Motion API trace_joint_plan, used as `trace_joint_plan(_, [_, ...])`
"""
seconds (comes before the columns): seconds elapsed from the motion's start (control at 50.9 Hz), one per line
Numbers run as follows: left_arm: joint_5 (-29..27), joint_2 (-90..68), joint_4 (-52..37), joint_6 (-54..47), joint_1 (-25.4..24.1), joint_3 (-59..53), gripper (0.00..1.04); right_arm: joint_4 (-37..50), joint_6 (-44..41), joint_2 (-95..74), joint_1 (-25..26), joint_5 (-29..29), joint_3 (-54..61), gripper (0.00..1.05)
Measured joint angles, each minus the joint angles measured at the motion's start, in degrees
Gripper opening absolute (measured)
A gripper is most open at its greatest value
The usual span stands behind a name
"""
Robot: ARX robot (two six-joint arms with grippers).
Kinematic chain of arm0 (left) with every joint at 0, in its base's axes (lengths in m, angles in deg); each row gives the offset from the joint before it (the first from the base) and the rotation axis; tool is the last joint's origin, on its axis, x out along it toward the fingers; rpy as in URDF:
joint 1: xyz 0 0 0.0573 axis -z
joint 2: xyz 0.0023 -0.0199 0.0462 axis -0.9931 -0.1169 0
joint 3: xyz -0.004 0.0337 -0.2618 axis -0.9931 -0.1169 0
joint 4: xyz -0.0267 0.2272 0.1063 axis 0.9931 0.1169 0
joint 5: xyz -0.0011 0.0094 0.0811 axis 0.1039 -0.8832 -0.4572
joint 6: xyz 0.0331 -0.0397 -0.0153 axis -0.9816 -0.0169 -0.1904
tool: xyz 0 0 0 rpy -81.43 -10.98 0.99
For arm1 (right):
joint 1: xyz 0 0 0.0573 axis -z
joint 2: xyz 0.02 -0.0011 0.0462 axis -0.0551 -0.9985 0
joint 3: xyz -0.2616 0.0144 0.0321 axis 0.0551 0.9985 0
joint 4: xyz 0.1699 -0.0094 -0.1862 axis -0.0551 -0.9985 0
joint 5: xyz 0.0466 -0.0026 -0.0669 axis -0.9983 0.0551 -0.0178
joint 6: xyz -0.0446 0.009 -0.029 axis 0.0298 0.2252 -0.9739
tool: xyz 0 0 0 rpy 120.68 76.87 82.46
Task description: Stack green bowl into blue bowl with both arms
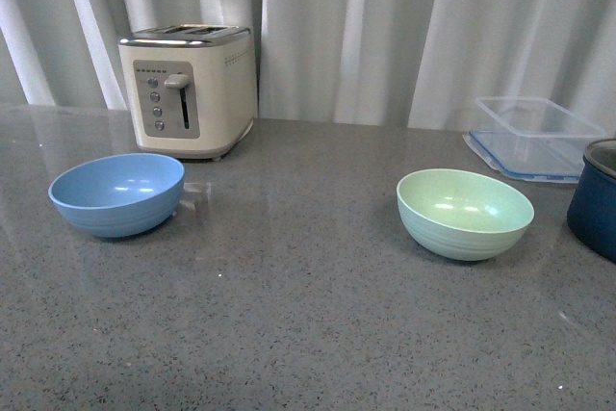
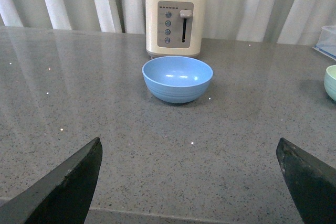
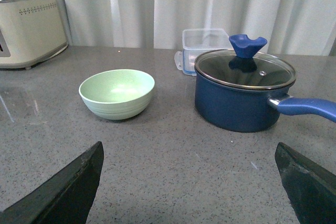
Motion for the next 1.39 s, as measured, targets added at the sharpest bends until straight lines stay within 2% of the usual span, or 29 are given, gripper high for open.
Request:
trace_joint_plan(0.844, [0.0, 0.0, 0.0, 0.0, 0.0, 0.0, 0.98, 0.0, 0.0, 0.0, 0.0, 0.0, 0.0, 0.95])
trace_joint_plan(0.884, [-1.11, -0.26, 0.28, -0.26, 0.28, 0.09, 0.98, 0.0, 0.0, 0.0, 0.0, 0.0, 0.0, 0.95])
trace_joint_plan(0.942, [-10.1, -4.66, 3.37, -0.09, 1.49, 1.38, 0.98, 0.0, 0.02, 0.0, 0.0, 0.0, 0.0, 0.95])
trace_joint_plan(0.982, [-11.17, -7.23, 3.06, 0.11, 1.2, 2.03, 0.98, 0.0, 0.02, 0.02, 0.0, 0.02, 0.0, 0.95])
trace_joint_plan(1.119, [-6.4, -21.64, -0.48, 3.32, -3.91, 9.94, 0.98, 0.0, 0.0, 0.04, 0.0, 0.0, 0.0, 0.95])
trace_joint_plan(1.315, [2.82, -37.99, 0.52, 10.67, -11.32, 24.35, 0.98, 0.0, 0.02, 0.04, 0.0, 0.0, 0.0, 0.95])
trace_joint_plan(1.394, [4.15, -45.66, 1.25, 13.62, -12.35, 31.71, 0.98, 0.0, 0.0, 0.04, 0.0, 0.0, 0.0, 0.95])
